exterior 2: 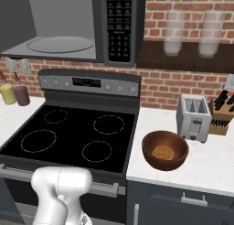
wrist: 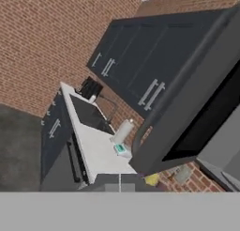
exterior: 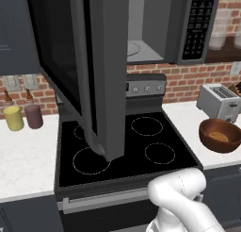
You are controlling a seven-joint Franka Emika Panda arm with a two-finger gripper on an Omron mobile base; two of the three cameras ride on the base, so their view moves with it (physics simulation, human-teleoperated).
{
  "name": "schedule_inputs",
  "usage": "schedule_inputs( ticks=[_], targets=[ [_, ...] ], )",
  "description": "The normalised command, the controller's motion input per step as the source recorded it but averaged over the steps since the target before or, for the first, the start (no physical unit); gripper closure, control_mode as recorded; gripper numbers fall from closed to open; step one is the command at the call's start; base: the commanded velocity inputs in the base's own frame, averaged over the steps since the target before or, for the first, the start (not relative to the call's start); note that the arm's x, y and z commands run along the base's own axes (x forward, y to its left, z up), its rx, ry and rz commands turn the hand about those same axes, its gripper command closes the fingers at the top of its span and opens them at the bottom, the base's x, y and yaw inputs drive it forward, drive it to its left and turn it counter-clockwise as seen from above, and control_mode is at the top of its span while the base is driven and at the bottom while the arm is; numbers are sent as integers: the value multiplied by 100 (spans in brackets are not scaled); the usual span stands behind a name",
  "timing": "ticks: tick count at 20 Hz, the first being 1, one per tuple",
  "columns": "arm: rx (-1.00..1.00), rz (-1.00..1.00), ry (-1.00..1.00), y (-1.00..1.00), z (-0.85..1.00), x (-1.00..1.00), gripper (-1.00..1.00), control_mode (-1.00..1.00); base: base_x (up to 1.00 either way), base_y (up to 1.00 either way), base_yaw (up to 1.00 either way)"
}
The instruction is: Open the microwave, place the bowl with waffle inside the microwave, then close the microwave door and turn it on.
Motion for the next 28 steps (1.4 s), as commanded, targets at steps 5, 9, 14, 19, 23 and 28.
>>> schedule_inputs(
  ticks=[5, 9, 14, 19, 23, 28],
  targets=[
    [28, 17, 4, -84, 49, 22, 100, -100, 0, 0, 0],
    [4, 27, 37, 0, 47, 100, 100, -100, 0, 0, 0],
    [0, 16, 25, 32, 22, 100, 100, -100, 0, 0, 0],
    [2, 13, 16, 29, 4, 100, 100, -100, 0, 0, 0],
    [-1, 17, 19, 76, -3, 100, 100, -100, 0, 0, 0],
    [-13, 21, 4, 100, -33, 71, 100, -100, 0, 0, 0]
  ],
)
